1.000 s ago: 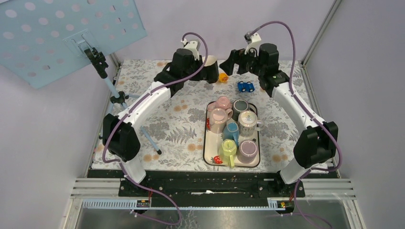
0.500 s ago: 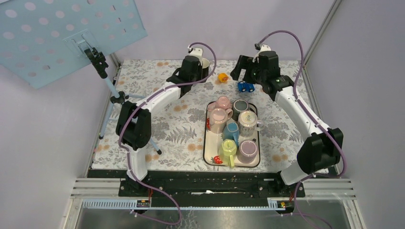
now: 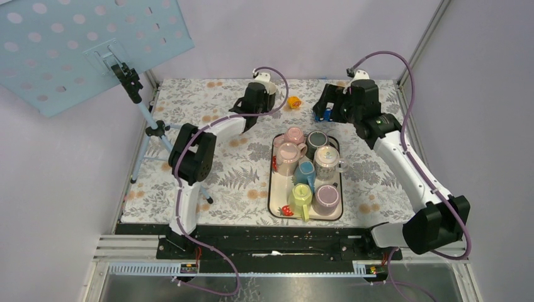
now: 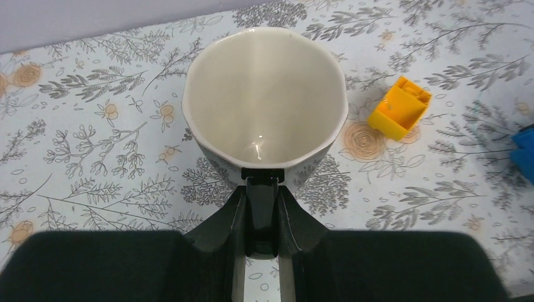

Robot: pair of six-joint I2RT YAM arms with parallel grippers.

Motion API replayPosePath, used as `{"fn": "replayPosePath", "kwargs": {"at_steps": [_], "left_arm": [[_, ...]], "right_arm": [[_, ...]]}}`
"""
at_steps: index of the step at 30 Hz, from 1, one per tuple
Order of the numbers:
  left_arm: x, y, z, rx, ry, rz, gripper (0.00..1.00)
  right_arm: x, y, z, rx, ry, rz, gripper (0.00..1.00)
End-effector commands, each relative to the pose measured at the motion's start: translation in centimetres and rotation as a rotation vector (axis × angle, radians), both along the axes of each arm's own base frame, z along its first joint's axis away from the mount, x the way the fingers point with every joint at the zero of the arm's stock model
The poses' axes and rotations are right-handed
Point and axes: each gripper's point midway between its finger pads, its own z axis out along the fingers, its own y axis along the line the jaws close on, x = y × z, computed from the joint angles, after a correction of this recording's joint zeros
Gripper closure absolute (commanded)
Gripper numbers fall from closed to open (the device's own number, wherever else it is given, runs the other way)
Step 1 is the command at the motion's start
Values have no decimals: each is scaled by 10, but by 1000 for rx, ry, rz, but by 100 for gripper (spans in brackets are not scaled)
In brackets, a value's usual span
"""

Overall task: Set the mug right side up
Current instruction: Place the cup at the center of the board.

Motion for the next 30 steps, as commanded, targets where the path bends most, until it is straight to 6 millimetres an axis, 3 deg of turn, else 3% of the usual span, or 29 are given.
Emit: {"fn": "replayPosePath", "kwargs": {"at_steps": [1, 13, 16, 19, 30], "left_arm": [[39, 2, 76, -119, -257, 13, 100], [45, 14, 52, -137, -220, 11, 100], [42, 15, 52, -144, -222, 14, 85], [40, 16, 49, -144, -214, 17, 76], [36, 23, 38, -137, -183, 53, 53]], "right_arm": [[-10, -3, 5, -12, -13, -5, 0], [-19, -3, -2, -11, 0, 11, 0], [-19, -3, -3, -12, 2, 18, 0], [-20, -2, -4, -12, 5, 23, 0], [-22, 0, -9, -12, 19, 38, 0]]}}
